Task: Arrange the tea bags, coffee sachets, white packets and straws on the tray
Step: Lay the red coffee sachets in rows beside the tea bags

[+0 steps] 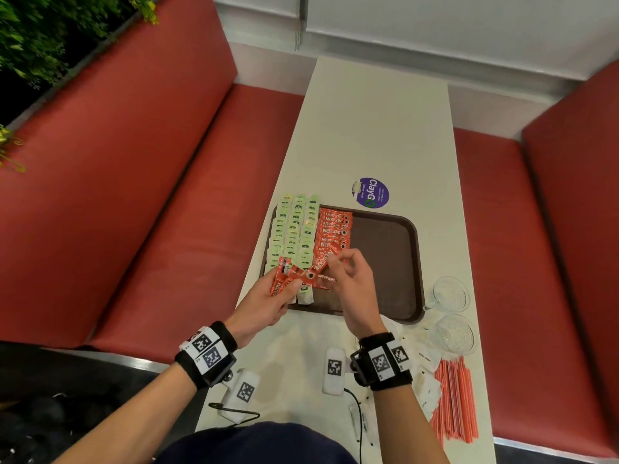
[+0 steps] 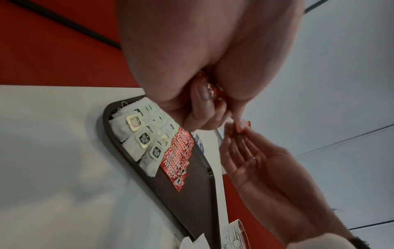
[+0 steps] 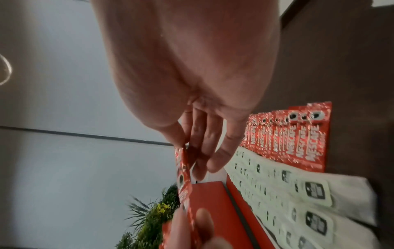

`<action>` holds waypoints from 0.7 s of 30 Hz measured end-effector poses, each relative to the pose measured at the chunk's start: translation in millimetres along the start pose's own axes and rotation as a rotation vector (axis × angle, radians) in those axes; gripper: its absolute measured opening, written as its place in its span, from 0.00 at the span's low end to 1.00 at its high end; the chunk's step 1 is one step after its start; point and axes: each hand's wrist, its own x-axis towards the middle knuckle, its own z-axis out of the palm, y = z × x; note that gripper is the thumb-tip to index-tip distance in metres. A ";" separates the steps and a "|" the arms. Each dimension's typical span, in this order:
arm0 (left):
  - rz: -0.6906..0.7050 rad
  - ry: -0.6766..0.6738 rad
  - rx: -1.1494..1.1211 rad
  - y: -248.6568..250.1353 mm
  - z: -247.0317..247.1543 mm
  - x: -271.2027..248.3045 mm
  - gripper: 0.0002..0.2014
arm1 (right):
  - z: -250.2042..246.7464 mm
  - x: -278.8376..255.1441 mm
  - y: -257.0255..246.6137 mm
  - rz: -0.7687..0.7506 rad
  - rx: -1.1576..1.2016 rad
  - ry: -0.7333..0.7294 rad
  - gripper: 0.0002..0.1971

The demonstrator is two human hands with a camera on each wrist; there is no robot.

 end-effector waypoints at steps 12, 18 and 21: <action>0.062 0.191 0.031 22.6 7.8 5.6 0.13 | -6.3 -11.2 -14.2 -0.054 -0.482 -0.193 0.10; 0.007 0.183 -0.102 3.5 2.3 9.1 0.13 | -29.9 -21.7 -8.4 -0.038 -0.245 -0.105 0.05; -0.005 0.210 -0.081 1.8 9.5 10.6 0.12 | -31.1 -24.6 -3.5 -0.175 -0.501 -0.042 0.08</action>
